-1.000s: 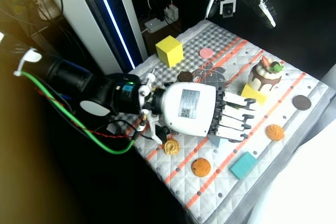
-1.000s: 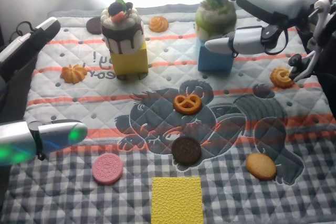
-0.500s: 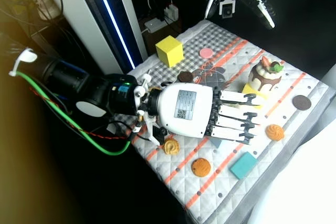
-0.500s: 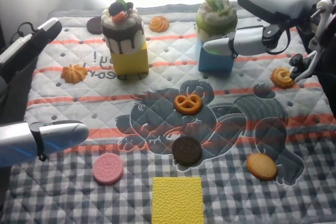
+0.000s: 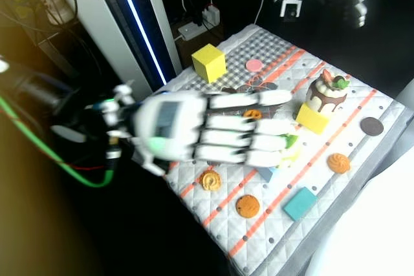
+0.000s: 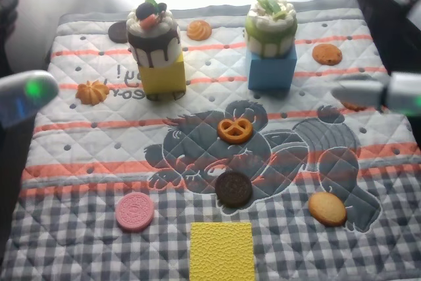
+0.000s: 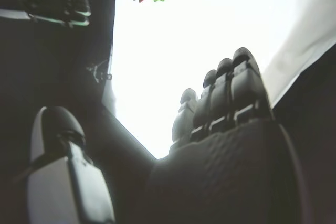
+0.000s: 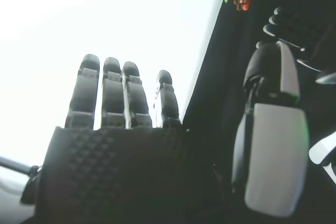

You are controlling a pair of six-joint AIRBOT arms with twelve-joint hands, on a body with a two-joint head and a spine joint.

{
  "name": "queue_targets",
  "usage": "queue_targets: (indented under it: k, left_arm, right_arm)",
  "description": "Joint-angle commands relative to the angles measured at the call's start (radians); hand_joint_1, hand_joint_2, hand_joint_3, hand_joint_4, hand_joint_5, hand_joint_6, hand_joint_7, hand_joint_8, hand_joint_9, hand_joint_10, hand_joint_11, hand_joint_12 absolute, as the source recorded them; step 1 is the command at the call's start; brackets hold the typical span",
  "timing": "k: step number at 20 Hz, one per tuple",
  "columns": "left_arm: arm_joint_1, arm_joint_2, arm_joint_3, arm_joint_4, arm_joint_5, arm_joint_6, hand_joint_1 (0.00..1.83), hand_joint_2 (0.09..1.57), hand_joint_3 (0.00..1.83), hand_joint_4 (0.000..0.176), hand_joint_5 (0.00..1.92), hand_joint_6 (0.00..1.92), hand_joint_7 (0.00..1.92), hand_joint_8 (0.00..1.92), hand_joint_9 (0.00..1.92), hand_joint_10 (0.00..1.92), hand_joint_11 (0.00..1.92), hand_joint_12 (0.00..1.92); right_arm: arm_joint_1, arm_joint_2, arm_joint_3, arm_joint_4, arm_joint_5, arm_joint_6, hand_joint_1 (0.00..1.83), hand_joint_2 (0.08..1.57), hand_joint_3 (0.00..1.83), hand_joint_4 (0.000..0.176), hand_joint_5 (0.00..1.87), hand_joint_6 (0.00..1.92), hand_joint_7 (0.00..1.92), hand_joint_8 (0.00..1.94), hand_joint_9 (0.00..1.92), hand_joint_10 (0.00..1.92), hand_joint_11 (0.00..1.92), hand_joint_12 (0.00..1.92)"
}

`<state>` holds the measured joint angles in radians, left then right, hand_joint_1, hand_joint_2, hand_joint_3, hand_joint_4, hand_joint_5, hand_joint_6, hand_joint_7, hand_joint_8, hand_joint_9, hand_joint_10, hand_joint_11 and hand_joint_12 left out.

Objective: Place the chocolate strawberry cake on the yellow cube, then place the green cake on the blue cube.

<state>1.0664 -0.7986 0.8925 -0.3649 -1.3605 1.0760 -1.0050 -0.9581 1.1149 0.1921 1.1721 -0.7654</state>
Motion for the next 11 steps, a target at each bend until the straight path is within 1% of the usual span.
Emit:
queue_targets:
  k: [1,2,3,4,5,6,7,8,9,10,11]
  left_arm:
    - [0.000,0.013,-0.011,0.033,-0.169,-0.011,0.57,0.83,0.01,0.176,0.00,0.00,0.00,0.00,0.00,0.00,0.00,0.00]
    - [0.006,0.021,-0.028,0.052,-0.199,-0.011,0.55,0.82,0.00,0.176,0.00,0.00,0.00,0.00,0.00,0.00,0.00,0.00]
    - [0.014,0.024,-0.044,0.068,-0.230,-0.011,0.52,0.83,0.01,0.176,0.00,0.00,0.00,0.00,0.00,0.00,0.00,0.00]
    - [0.026,0.025,-0.054,0.078,-0.256,-0.014,0.50,0.89,0.03,0.176,0.00,0.00,0.00,0.00,0.00,0.00,0.00,0.00]
    - [0.035,0.025,-0.060,0.085,-0.274,-0.019,0.49,0.95,0.02,0.176,0.00,0.00,0.00,0.00,0.00,0.00,0.00,0.00]
    - [0.043,0.025,-0.065,0.091,-0.294,-0.023,0.33,0.98,0.03,0.176,0.00,0.00,0.00,0.00,0.00,0.00,0.02,0.01]
    - [0.053,0.026,-0.068,0.089,-0.326,-0.026,0.35,1.08,0.02,0.176,0.00,0.00,0.00,0.00,0.00,0.00,0.00,0.00]
    - [0.058,0.027,-0.067,0.084,-0.351,-0.034,0.36,1.11,0.03,0.176,0.00,0.00,0.00,0.00,0.00,0.00,0.00,0.00]
    - [0.061,0.029,-0.064,0.078,-0.371,-0.063,0.42,1.13,0.03,0.176,0.00,0.00,0.00,0.00,0.00,0.00,0.00,0.00]
    - [0.039,0.029,-0.049,0.092,-0.371,-0.093,0.40,1.06,0.00,0.176,0.00,0.00,0.00,0.00,0.00,0.00,0.00,0.00]
    - [0.011,0.026,-0.033,0.110,-0.371,-0.113,0.34,1.05,0.00,0.162,0.00,0.00,0.00,0.00,0.00,0.00,0.00,0.00]
  right_arm:
    - [-0.016,0.015,-0.016,0.002,0.231,0.012,0.85,1.00,0.03,0.176,0.00,0.00,0.00,0.00,0.00,0.00,0.00,0.00]
    - [-0.066,0.032,-0.038,0.011,0.293,0.030,0.73,0.98,0.01,0.174,0.00,0.00,0.00,0.00,0.00,0.00,0.00,0.00]
    - [-0.116,0.044,-0.054,0.023,0.355,0.055,0.69,0.96,0.00,0.176,0.00,0.00,0.00,0.00,0.00,0.00,0.00,0.00]
    - [-0.158,0.049,-0.066,0.032,0.404,0.068,0.66,0.92,0.00,0.176,0.00,0.00,0.00,0.00,0.00,0.00,0.00,0.00]
    - [-0.178,0.052,-0.074,0.036,0.437,0.074,0.65,0.91,0.00,0.176,0.00,0.00,0.00,0.00,0.00,0.00,0.00,0.00]
    - [-0.193,0.053,-0.081,0.038,0.466,0.078,0.60,0.91,0.00,0.176,0.00,0.00,0.00,0.00,0.00,0.00,0.00,0.00]
    - [-0.195,0.054,-0.088,0.035,0.493,0.080,0.61,0.90,0.00,0.176,0.02,0.01,0.00,0.00,0.00,0.00,0.00,0.00]
    - [-0.195,0.057,-0.090,0.030,0.511,0.080,0.59,0.90,0.00,0.176,0.00,0.00,0.00,0.00,0.00,0.00,0.00,0.00]
    - [-0.195,0.064,-0.092,0.024,0.544,0.081,0.61,0.90,0.00,0.176,0.00,0.00,0.00,0.00,0.00,0.00,0.00,0.00]
    - [-0.195,0.077,-0.096,0.019,0.589,0.081,0.58,0.93,0.00,0.148,0.01,0.00,0.01,0.00,0.00,0.00,0.00,0.00]
    - [-0.189,0.093,-0.102,0.015,0.590,0.081,0.72,1.14,0.03,0.150,0.19,0.02,0.14,0.01,0.06,0.01,0.00,0.00]
